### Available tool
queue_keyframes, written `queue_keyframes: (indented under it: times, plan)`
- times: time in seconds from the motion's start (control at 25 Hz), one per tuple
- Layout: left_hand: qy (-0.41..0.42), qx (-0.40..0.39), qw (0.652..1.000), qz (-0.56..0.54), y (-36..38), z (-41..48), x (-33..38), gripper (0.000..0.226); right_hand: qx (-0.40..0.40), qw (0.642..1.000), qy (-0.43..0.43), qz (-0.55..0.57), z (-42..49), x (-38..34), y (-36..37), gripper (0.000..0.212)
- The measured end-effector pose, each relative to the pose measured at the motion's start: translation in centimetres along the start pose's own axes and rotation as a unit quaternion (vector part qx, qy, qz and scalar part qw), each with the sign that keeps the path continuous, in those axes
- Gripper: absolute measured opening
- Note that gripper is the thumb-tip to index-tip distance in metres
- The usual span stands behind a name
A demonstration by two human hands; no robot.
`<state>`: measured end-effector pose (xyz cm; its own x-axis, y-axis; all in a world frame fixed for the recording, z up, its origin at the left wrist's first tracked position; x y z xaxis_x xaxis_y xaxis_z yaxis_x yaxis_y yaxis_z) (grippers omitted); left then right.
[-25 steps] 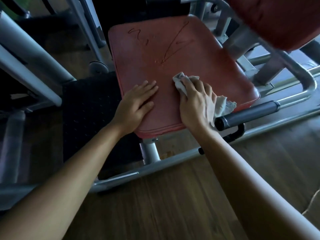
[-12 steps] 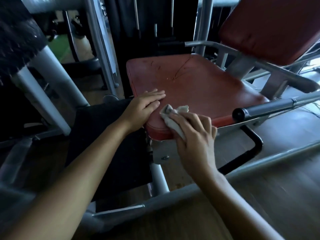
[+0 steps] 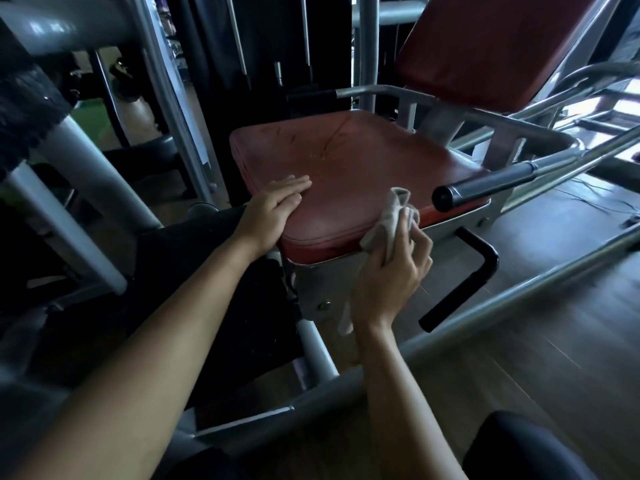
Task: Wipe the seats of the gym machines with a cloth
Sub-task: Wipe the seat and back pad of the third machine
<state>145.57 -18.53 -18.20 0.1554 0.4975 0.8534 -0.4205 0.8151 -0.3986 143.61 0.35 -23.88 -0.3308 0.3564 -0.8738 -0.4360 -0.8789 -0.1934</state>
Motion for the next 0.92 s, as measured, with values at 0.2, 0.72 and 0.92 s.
queue_keyframes:
  times: [0.2,0.72,0.92]
  plan:
    - [0.014,0.007,1.000,0.006,0.2,0.4,-0.3,0.036,-0.052,0.998,-0.013,0.021,-8.1,-3.9,1.1,0.050]
    - [0.017,-0.002,1.000,0.000,0.0,0.4,-0.4,0.036,-0.068,0.997,-0.008,0.038,-6.0,-1.4,0.3,0.024]
    - [0.016,0.006,1.000,-0.004,0.2,0.4,-0.6,0.037,-0.028,0.999,0.042,0.006,-3.8,-0.8,0.7,0.044]
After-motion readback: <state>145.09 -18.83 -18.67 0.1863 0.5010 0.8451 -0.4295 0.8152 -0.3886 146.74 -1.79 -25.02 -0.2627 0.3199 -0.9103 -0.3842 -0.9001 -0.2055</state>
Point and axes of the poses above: each hand's wrist, its own z-axis towards the middle knuckle, its own y-axis out of the palm, x = y × z, the point moved 2 cm from there along z, towards the middle knuckle, and after that the axes turned 12 degrees about -z, right-handed, at the moved point
